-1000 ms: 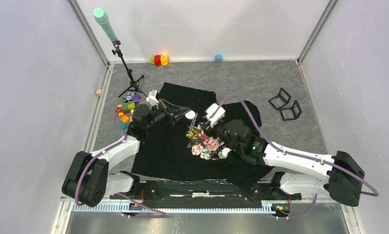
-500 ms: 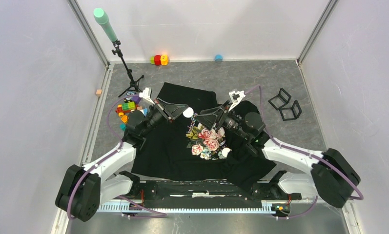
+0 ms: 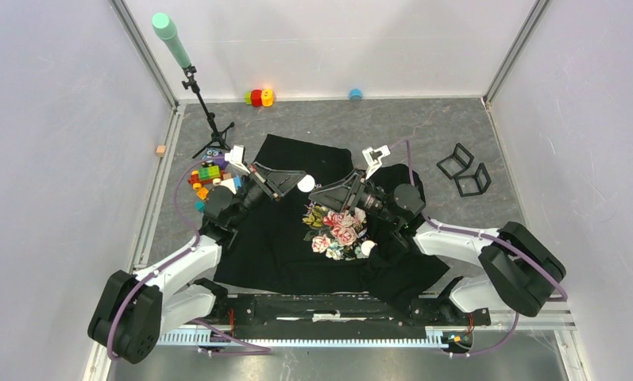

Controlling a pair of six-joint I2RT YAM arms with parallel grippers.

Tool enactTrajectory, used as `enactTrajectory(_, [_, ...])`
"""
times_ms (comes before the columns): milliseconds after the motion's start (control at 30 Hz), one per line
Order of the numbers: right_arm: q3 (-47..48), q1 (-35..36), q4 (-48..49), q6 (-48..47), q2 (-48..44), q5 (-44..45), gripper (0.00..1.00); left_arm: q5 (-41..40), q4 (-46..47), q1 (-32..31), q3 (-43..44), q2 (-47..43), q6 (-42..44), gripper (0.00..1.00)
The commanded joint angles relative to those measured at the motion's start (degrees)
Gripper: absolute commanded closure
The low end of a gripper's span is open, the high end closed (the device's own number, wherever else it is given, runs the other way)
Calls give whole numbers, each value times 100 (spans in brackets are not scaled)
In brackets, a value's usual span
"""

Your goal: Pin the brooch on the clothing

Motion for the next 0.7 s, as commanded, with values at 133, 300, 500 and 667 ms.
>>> enactTrajectory(133, [328, -2, 176, 117, 210, -91, 53, -273, 364, -163, 6, -186, 220, 98])
enactTrajectory(300, [401, -13, 203, 112, 283, -73, 57, -317, 398, -248, -24, -162, 216, 98])
enactTrajectory(500, [488, -25, 234, 59, 344, -33, 68, -343, 390, -317, -33, -192, 201, 98])
enactTrajectory(667, [535, -56, 72, -72, 340, 29, 81, -372, 381, -347, -48, -213, 189, 98])
